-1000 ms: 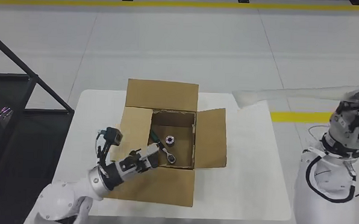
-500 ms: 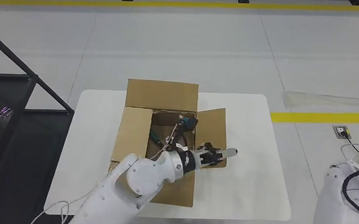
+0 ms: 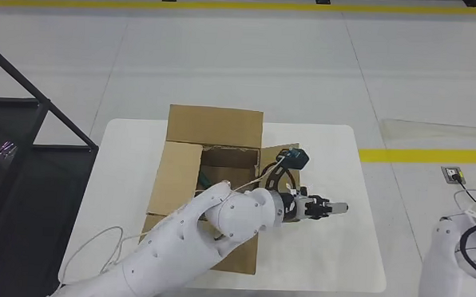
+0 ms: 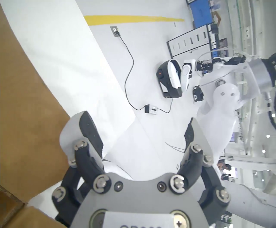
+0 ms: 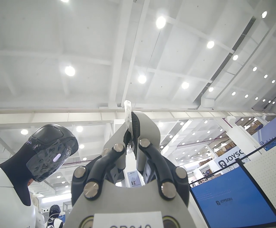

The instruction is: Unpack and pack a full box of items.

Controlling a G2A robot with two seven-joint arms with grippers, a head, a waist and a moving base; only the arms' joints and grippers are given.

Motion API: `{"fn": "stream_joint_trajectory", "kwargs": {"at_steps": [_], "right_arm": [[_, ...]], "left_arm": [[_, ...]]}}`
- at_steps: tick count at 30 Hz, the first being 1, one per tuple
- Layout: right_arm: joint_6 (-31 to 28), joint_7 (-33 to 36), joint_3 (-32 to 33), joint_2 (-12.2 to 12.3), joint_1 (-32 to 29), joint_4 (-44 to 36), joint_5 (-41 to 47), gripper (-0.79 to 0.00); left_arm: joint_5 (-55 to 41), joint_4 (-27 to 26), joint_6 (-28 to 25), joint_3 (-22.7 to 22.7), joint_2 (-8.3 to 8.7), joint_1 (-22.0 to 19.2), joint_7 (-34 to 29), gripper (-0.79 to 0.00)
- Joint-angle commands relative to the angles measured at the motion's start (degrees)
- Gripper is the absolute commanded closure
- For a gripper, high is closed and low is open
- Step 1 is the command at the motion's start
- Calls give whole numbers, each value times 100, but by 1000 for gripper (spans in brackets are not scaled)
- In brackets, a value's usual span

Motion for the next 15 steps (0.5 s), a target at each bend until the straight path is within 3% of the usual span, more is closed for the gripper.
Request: {"fn": "stream_joint_trajectory", "kwargs": {"at_steps": [1,6,10,15], "right_arm": [[0,14,2,13,-5,30,9,0],[0,11,-46,38,15,65,34,0],[0,-18,-92,53,43,78,36,0],[0,-36,-117,73,42,119,54,0]], "left_arm": [[124,18,135,27,-44,-124,-69,-785],[667,-31,347,111,-106,-356,-225,-785],[1263,-145,943,243,-131,-589,-746,-785],[1300,-179,993,238,-132,-595,-757,-785]]}}
